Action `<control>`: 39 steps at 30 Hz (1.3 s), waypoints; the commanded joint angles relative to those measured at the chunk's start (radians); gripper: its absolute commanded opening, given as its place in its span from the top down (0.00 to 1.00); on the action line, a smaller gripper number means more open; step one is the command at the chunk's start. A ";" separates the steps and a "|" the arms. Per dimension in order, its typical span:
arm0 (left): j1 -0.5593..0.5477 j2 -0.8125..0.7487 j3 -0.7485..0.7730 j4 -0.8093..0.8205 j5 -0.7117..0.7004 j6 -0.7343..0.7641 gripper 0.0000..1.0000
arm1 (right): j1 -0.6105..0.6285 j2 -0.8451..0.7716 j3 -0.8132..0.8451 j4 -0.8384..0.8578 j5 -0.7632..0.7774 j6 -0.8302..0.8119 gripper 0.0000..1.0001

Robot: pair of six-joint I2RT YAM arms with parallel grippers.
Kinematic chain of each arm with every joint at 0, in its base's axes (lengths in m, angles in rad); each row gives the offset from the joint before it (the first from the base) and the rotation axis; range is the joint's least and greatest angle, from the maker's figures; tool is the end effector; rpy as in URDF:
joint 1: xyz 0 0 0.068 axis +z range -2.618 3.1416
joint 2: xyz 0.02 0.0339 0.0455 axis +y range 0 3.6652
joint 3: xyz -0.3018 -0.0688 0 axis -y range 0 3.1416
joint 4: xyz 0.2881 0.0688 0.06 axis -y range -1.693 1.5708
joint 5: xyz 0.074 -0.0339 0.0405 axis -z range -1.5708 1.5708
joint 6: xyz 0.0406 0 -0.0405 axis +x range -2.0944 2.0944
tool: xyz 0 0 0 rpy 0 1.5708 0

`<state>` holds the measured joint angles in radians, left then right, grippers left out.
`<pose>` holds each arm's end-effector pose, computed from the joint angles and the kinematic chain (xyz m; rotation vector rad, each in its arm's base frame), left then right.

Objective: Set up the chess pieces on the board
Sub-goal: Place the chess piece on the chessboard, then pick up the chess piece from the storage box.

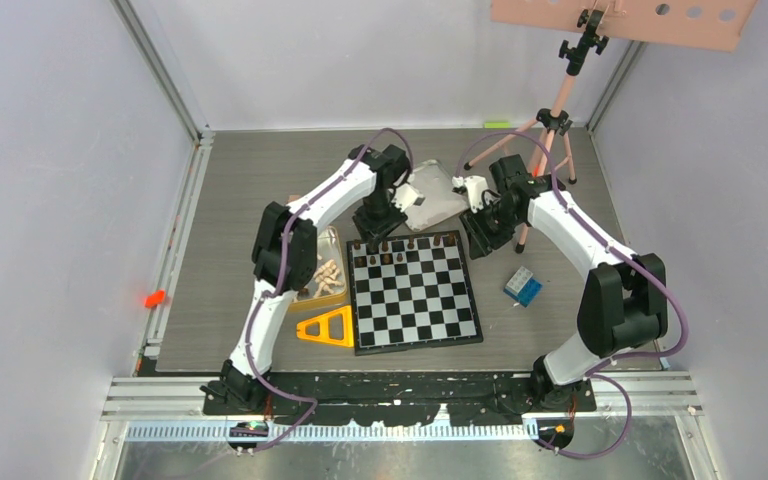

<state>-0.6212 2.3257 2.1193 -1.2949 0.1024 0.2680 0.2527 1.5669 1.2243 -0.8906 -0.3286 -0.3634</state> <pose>0.4278 -0.3113 0.2189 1.3324 2.7839 -0.1745 0.3333 0.0996 0.2689 -0.9100 2.6032 0.4303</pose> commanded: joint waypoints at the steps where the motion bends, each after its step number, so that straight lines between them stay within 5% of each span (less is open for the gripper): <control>1: 0.004 -0.199 -0.044 0.017 -0.026 0.016 0.59 | -0.004 -0.005 0.014 0.011 -0.015 -0.003 0.59; 13: 0.203 -0.660 -0.561 0.177 -0.016 0.069 0.52 | -0.054 -0.089 0.008 0.060 -0.032 0.044 0.58; 18: 0.294 -0.765 -0.746 0.242 -0.048 0.132 0.44 | -0.093 -0.158 -0.001 0.093 -0.034 0.061 0.46; 39: 0.437 -0.534 -0.842 0.345 -0.083 0.159 0.57 | -0.111 -0.207 -0.068 0.136 -0.054 0.097 0.50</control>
<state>-0.1848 1.7790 1.2842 -0.9802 0.0120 0.4263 0.1482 1.3731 1.1610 -0.7860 -0.3595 -0.2760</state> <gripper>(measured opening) 0.435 0.504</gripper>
